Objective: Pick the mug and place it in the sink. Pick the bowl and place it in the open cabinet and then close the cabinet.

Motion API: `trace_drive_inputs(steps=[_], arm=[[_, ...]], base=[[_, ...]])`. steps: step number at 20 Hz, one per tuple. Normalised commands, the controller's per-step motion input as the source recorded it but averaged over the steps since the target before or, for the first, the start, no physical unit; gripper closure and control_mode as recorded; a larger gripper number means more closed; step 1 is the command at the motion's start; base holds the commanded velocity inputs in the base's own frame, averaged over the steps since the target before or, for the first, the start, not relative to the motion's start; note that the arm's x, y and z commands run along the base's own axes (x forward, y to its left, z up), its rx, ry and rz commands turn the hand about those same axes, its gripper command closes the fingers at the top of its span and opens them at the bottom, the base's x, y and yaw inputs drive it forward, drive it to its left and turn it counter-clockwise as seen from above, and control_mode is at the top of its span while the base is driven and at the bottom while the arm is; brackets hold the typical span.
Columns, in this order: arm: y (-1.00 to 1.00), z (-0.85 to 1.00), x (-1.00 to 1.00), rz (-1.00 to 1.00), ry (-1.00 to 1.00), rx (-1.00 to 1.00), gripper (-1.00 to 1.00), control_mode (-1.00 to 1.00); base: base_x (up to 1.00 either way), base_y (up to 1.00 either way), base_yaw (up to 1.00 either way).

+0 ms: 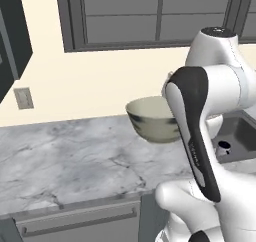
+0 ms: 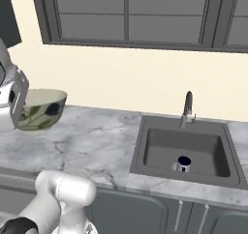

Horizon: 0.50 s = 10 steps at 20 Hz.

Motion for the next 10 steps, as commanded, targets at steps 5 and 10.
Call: trace_drive_inputs(steps=[5, 10], arm=[[0.0, 0.0, 0.0, 0.0, 0.0, 0.0, 1.0, 1.0], [0.0, 0.0, 0.0, 0.0, 0.0, 0.0, 1.0, 1.0]], base=[[-1.0, -0.46, -0.13], [-1.0, -0.1, -0.09]])
